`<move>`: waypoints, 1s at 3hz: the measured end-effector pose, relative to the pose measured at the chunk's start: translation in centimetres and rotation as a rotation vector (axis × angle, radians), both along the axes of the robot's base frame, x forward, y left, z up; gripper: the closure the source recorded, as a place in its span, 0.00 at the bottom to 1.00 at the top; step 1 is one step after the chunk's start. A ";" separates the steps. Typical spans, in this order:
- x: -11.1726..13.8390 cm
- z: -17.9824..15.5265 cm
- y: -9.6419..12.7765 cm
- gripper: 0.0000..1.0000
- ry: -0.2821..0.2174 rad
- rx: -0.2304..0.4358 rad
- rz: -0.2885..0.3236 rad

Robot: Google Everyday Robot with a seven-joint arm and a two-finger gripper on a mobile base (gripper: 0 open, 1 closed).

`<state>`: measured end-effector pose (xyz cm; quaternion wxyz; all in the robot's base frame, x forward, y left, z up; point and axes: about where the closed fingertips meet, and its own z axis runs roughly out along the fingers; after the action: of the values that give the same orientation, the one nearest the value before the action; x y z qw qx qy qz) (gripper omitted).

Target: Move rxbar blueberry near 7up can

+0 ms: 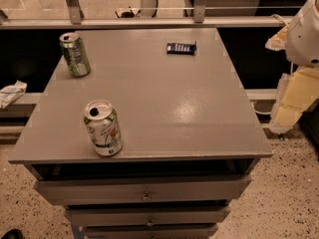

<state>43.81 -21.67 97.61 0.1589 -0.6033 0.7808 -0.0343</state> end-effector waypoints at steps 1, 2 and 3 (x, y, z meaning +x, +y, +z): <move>0.4 0.1 0.1 0.00 -0.017 0.006 0.001; 5.7 -1.2 0.6 0.00 -0.079 0.091 0.008; 12.3 -2.5 1.4 0.00 -0.149 0.182 -0.003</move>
Offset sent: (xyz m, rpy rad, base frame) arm 0.0927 0.0050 -0.0279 0.1508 -0.1088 0.0144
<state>56.12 -20.31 95.16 0.2707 -0.5811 0.7674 -0.0083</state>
